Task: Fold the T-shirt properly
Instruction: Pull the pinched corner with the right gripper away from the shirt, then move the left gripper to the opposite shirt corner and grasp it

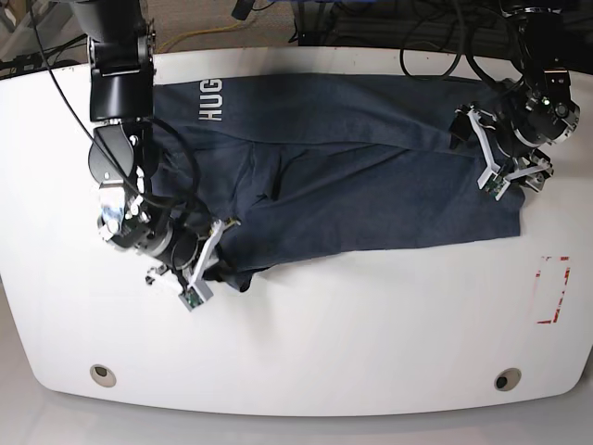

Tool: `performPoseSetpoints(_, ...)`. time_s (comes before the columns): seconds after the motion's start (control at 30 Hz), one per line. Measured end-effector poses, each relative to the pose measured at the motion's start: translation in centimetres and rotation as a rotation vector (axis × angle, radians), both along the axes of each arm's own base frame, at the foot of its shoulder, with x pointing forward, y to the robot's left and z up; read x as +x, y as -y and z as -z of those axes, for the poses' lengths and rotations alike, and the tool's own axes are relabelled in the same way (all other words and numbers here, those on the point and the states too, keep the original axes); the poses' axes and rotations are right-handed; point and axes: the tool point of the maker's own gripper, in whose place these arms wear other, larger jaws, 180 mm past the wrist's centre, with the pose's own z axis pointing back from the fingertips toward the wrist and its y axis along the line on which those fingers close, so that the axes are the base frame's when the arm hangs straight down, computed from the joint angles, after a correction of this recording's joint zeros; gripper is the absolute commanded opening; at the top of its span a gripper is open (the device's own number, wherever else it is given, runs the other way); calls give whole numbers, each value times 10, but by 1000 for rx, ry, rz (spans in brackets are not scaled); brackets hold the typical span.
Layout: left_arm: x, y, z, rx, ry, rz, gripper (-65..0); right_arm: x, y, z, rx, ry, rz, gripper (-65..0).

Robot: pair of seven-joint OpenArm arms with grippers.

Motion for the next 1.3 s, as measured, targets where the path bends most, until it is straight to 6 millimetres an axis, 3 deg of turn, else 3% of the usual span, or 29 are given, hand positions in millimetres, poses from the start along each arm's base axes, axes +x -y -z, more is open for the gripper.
performPoseSetpoints(0.13, -1, -9, 6, 13, -25, -8, -39, -27, -9, 12, -4, -30, -25, -409)
performPoseSetpoints(0.2, -2, -11, 6, 17, -29, -10, -39, -29, -11, 10, -1, -21, -30, -325)
performPoseSetpoints(0.3, -2, -11, 7, 16, -30, -10, -39, -22, -5, 1, 20, 3, -2, -265)
performPoseSetpoints(0.43, -1, -11, 6, 18, -26, -10, -39, 9, 13, -9, 19, 19, 62, -265)
performPoseSetpoints(0.57, 0, -10, 5, 14, -25, -7, -39, 42, 15, -7, 66, -19, 92, -265)
performPoseSetpoints(0.83, 0, -9, 6, 11, -24, -8, -39, 88, 39, 28, 168, -137, 225, -265)
performPoseSetpoints(1.07, 0, -9, 5, 12, -24, -8, -39, 98, 50, 58, 266, -195, 323, -265)
performPoseSetpoints(1.3, 0, -9, 5, 11, -23, -8, -39, 82, 27, 86, 217, -243, 266, -265)
